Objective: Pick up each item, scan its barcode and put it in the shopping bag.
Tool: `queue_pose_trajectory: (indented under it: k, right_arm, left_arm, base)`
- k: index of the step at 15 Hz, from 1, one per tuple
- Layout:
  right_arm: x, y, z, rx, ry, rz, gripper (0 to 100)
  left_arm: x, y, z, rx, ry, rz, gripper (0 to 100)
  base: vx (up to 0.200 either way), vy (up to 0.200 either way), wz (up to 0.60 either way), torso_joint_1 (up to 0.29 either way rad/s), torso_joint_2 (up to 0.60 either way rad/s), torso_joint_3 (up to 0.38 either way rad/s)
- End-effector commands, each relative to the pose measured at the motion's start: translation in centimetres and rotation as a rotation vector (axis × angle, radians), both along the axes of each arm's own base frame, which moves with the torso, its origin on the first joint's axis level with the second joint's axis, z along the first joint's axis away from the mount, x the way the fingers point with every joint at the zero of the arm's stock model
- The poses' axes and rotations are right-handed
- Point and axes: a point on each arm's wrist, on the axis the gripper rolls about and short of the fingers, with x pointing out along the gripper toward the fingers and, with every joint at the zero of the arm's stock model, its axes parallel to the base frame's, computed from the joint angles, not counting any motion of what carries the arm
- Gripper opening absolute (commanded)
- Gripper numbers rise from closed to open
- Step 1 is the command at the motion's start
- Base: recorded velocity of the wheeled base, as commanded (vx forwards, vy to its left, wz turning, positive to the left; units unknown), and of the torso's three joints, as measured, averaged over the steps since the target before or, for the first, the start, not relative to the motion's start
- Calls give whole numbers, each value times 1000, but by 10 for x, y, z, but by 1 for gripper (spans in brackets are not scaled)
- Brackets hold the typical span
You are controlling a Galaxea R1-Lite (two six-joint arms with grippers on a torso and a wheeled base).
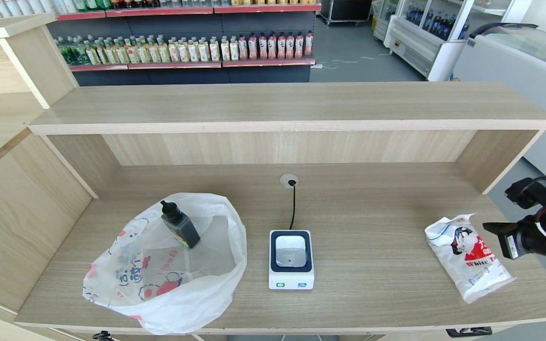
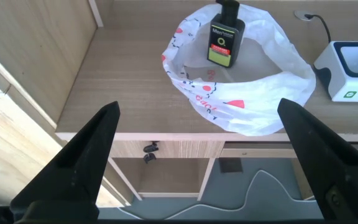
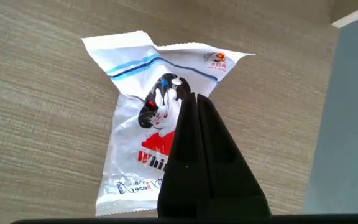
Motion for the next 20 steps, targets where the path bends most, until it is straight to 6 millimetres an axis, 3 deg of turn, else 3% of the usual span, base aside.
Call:
queue_pose_trajectory:
  k: [1, 11, 14, 17, 20]
  right_arm:
    - [-4, 1, 6, -4, -19, -3, 100]
    - [11, -9, -27, 78, 101, -46, 100]
    - [29, -17, -49, 94, 147, -48, 100]
    - [46, -21, -58, 91, 133, -41, 100]
    - [58, -13, -69, 100, 135, -7, 100]
  left_arm:
    - [0, 0, 0, 1, 0, 0, 100]
    - [0, 0, 0, -1, 0, 0, 100]
    - [0, 0, 0, -1, 0, 0, 100]
    - [0, 0, 0, 1, 0, 0, 100]
    - [0, 0, 0, 1, 0, 0, 100]
  base:
    - [0, 0, 0, 0, 0, 0]
    - [0, 0, 0, 0, 0, 0]
    - [0, 0, 0, 0, 0, 0]
    - [0, 0, 0, 0, 0, 0]
    - [0, 0, 0, 0, 0, 0]
